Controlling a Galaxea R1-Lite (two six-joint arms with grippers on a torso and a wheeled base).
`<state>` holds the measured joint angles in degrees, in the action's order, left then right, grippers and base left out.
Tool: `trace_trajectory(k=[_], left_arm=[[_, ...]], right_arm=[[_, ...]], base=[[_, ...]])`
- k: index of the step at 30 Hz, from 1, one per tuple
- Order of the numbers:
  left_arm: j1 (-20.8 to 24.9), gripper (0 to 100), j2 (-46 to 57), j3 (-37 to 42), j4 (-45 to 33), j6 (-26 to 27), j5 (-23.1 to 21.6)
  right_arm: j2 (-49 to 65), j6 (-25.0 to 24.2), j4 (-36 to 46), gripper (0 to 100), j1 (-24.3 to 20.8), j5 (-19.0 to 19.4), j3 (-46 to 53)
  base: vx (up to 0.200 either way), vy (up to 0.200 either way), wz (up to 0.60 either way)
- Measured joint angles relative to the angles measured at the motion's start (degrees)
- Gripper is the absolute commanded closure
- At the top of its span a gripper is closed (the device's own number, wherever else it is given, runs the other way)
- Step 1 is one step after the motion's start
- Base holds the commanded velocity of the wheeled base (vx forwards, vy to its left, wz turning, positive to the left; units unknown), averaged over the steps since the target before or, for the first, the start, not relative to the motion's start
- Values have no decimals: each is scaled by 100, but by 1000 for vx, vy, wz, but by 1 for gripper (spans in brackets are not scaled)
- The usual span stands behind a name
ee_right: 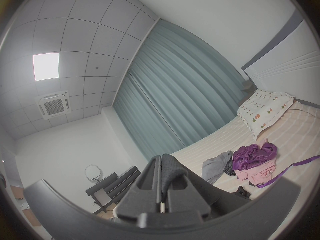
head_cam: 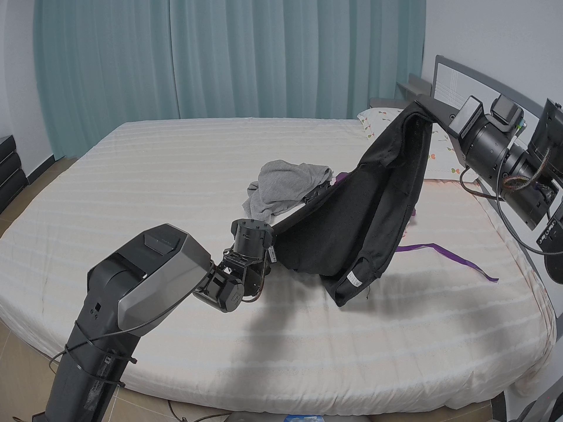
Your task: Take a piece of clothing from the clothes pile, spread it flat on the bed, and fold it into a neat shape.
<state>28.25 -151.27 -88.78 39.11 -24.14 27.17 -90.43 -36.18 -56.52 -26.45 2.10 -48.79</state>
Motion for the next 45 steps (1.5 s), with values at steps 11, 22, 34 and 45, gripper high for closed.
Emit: trace_trajectory(k=[11, 22, 34, 45], left_arm=[[-217, 100, 706, 332, -444, -463, -93], [-297, 100, 2345, 1254, -1655, -1481, -550], [-239, 100, 4157, 1434, -2600, -2367, -1220], [-273, 100, 4648, 2004, -2584, -2447, -1357]], right_arm=[[-277, -319, -6, 100, 446, 105, -2], [-909, -482, -57, 100, 879, 44, -324], [-1475, -495, -17, 100, 1106, -461, -1821], [-1462, -528, -57, 100, 1008, -379, -901]], base=[[0, 0, 0], [0, 0, 0], [0, 0, 0], [0, 0, 0]])
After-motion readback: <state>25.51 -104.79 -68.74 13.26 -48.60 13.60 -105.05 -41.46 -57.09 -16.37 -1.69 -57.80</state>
